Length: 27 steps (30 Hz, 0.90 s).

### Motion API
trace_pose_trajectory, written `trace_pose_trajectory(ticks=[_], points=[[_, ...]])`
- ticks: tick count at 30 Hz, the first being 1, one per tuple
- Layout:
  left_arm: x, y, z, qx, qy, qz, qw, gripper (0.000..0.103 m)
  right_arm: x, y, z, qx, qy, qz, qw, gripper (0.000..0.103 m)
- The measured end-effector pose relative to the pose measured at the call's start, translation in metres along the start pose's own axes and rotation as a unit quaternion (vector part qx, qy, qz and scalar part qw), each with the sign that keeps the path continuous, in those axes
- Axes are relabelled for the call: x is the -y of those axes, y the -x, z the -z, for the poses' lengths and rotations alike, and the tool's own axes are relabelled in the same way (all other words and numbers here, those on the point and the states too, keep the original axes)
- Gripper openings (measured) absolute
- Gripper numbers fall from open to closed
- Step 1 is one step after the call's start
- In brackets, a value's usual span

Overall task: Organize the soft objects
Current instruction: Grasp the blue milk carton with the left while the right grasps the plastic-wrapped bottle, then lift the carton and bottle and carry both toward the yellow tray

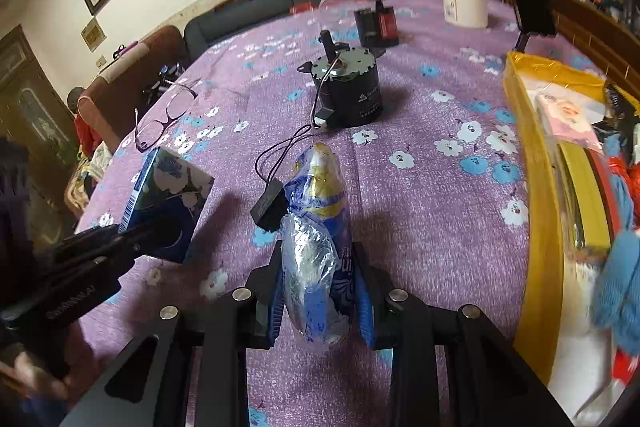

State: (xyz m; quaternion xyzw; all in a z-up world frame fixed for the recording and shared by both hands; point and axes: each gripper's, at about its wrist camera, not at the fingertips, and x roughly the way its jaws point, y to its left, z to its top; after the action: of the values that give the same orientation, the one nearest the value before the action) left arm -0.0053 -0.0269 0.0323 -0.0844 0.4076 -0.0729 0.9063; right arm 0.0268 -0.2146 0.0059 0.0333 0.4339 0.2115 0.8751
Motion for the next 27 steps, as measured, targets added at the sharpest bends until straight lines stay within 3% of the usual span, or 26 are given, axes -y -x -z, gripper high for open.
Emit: trace_pose_trajectory(ticks=[5,8,15,27], points=[[0.034,0.003,0.012,0.026,-0.020,-0.030,0.9990,0.020,0.005,0.005,0.001,0.034,-0.011,-0.007,0.999,0.033],[0.047,0.010,0.014,0.066,-0.040,-0.084,0.9935,0.020,0.008,0.012,0.004,0.052,-0.021,-0.020,0.998,0.033],[0.037,0.009,0.011,0.064,-0.015,-0.095,0.9933,0.021,0.000,0.018,0.005,0.069,0.003,-0.030,0.997,0.033],[0.039,0.010,0.011,0.070,-0.019,-0.110,0.9914,0.021,0.001,0.020,0.007,0.074,0.003,-0.041,0.996,0.033]])
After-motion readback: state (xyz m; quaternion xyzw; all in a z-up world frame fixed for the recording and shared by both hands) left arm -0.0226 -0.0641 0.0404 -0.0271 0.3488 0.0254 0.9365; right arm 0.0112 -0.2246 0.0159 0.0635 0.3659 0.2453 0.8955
